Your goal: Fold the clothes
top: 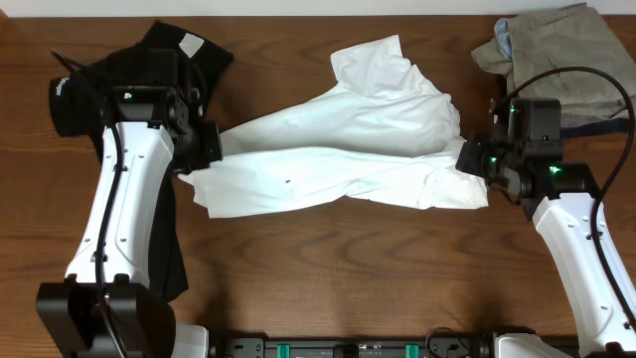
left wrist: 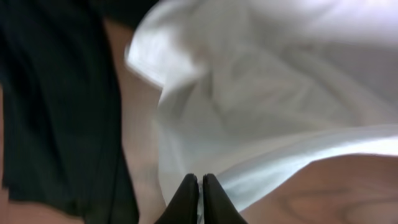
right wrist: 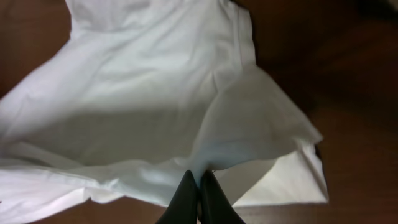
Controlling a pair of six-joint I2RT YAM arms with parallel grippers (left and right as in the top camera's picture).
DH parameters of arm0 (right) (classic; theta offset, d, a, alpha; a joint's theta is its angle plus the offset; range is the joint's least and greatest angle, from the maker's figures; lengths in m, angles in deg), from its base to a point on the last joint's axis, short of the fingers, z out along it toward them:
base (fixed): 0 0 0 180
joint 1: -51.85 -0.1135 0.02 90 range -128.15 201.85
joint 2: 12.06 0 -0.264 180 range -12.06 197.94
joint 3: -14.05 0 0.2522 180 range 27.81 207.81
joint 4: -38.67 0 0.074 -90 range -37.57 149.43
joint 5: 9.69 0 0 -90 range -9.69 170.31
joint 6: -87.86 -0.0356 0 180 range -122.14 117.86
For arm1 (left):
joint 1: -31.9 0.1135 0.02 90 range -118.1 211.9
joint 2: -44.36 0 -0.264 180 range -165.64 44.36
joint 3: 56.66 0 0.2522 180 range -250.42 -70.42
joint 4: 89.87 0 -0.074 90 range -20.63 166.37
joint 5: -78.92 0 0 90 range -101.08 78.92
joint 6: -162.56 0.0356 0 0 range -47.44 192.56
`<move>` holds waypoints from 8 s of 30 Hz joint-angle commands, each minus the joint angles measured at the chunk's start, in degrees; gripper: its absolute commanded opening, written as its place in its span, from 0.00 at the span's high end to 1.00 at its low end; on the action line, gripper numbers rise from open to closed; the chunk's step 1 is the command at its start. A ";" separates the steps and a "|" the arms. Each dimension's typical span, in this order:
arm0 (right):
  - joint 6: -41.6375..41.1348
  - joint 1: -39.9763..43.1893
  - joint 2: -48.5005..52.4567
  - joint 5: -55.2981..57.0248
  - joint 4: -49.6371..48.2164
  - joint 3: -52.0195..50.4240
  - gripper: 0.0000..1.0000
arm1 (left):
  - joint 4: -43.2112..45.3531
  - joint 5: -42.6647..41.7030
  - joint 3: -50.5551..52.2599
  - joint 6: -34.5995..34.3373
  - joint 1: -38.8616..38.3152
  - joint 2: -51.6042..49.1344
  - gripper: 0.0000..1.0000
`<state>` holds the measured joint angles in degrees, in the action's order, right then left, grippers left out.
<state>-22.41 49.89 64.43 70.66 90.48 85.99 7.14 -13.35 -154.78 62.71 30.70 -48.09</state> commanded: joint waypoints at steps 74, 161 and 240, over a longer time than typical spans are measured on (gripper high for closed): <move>22.32 -0.85 24.33 -2.16 5.11 36.39 0.05 | 16.79 4.26 -2.12 -3.04 0.31 -3.41 0.13; 16.59 -4.39 67.71 3.34 20.44 89.88 0.99 | 19.02 3.13 -9.27 -1.11 2.91 -29.99 0.94; 27.63 3.06 64.83 -8.61 40.41 95.60 0.99 | 24.50 4.87 -16.28 1.22 -1.42 -30.27 0.94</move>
<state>4.43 53.58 131.51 62.66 130.54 180.50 32.47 -12.08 -169.27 63.59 28.21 -82.49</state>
